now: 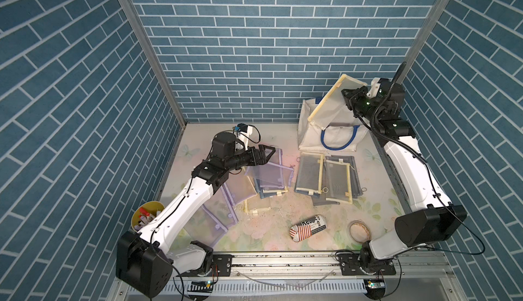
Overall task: Put the pencil pouch into the canvas bag
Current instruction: Place the pencil pouch in the canvas bag.
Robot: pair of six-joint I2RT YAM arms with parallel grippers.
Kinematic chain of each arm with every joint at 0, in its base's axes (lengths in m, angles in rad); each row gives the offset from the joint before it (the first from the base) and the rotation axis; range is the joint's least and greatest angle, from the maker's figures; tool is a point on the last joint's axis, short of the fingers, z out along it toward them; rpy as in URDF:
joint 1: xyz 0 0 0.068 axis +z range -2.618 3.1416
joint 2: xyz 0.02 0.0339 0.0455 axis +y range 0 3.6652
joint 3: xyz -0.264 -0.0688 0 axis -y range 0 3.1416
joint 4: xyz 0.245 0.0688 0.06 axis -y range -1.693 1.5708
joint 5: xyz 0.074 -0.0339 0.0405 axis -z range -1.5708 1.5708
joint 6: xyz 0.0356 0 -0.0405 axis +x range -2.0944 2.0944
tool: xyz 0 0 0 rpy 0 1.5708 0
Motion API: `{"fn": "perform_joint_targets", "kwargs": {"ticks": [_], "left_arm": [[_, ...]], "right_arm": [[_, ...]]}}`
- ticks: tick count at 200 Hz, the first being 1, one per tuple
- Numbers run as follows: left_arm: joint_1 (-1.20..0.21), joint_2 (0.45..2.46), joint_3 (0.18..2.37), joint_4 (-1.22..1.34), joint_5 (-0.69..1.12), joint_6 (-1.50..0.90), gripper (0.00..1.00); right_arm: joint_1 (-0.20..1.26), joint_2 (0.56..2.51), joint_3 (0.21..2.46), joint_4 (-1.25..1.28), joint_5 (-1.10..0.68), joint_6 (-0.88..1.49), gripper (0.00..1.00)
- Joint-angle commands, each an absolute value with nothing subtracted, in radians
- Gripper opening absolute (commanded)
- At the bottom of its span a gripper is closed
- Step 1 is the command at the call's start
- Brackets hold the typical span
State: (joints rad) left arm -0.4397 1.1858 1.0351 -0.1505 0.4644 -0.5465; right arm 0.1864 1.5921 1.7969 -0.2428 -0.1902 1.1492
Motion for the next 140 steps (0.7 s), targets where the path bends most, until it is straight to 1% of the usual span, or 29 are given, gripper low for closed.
{"fn": "perform_joint_targets", "kwargs": {"ticks": [1, 30, 65, 96, 140], "left_arm": [[-0.463, 1.096, 0.995, -0.196, 0.336, -0.464, 0.99], [-0.476, 1.044, 0.959, -0.181, 0.307, -0.464, 0.99], [-0.484, 1.044, 0.980, -0.200, 0.296, -0.438, 0.99], [-0.487, 1.057, 1.001, -0.209, 0.297, -0.426, 0.99], [-0.486, 1.090, 1.032, -0.225, 0.296, -0.399, 0.99]], "right_arm": [[0.181, 1.668, 1.894, -0.308, 0.030, 1.255, 0.00], [0.176, 1.769, 1.966, -0.313, 0.144, 1.340, 0.00], [0.176, 1.835, 1.954, -0.276, 0.266, 1.414, 0.00], [0.163, 1.923, 1.994, -0.277, 0.249, 1.451, 0.00], [0.158, 1.972, 1.945, -0.266, 0.236, 1.463, 0.00]]}}
